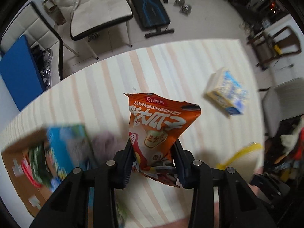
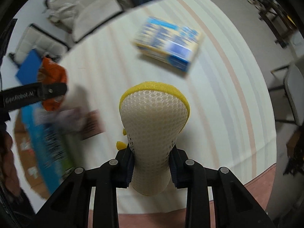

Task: Organize soft objects
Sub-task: 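Lower the bag and sponge into the box and open both tools, then lift both tools out of the box, then grasp the purple plush toy with the left tool while the right tool grasps the yellow-blue box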

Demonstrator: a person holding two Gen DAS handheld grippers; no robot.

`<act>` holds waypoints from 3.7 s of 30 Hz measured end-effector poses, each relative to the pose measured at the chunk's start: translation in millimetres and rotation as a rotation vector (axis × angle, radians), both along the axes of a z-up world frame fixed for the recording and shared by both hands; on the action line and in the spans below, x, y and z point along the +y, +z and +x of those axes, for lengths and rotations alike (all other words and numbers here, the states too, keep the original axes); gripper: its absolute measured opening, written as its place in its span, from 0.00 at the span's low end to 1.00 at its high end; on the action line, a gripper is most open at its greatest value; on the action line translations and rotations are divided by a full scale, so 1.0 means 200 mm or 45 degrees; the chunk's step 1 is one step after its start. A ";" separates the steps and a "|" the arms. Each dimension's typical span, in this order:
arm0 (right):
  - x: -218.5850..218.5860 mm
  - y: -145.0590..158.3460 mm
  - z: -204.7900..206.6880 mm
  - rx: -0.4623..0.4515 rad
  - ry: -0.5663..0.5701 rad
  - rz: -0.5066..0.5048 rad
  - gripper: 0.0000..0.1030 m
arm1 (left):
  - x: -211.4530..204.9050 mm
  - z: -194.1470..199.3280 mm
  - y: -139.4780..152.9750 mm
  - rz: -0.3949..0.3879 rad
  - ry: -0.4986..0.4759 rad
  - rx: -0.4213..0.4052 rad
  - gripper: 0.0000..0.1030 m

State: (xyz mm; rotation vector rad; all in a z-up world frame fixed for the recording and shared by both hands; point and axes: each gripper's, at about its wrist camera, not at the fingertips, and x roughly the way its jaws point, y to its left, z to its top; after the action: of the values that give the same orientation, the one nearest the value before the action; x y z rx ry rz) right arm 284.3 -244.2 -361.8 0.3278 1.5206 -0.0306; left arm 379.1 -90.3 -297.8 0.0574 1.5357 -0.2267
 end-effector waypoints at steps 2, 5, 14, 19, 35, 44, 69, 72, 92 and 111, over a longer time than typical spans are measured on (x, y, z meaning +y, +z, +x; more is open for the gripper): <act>0.07 0.12 -0.02 -0.050 0.043 0.047 0.32 | 0.08 -0.12 0.13 -0.065 0.030 -0.032 0.35; 0.22 0.26 -0.06 -0.096 0.116 0.123 0.32 | 0.24 -0.26 0.26 -0.123 0.103 -0.059 0.35; 0.69 0.56 -0.17 -0.151 0.377 0.270 0.32 | 1.02 -0.57 0.45 -0.027 0.382 -0.128 0.35; 1.10 0.55 -0.17 -0.122 0.491 0.305 0.32 | 1.36 -0.66 0.39 0.060 0.511 -0.104 0.35; 1.66 0.01 -0.16 0.129 0.642 -0.058 0.32 | 1.69 -0.67 -0.19 0.145 0.553 0.179 0.35; 1.71 -0.24 -0.17 0.291 0.727 -0.200 0.64 | 1.68 -0.69 -0.42 0.192 0.506 0.359 0.44; 1.50 0.51 -0.27 -0.022 0.649 -0.173 1.00 | 1.56 -0.92 0.35 0.198 0.544 -0.090 0.95; 1.51 0.52 -0.33 -0.072 0.646 -0.157 1.00 | 1.53 -1.01 0.43 0.198 0.561 -0.157 0.95; 1.26 0.82 -0.56 -0.263 0.562 0.047 1.00 | 1.23 -1.13 0.82 0.206 0.508 -0.391 0.95; -0.22 0.50 0.10 -0.125 0.022 -0.113 1.00 | 0.02 -0.03 0.04 0.116 0.149 0.148 0.95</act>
State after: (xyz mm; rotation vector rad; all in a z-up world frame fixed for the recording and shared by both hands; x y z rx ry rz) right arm 303.4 -287.4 -261.5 0.2417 1.4202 -0.0668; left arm 372.6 -85.5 -290.4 0.0262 1.6594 -0.0682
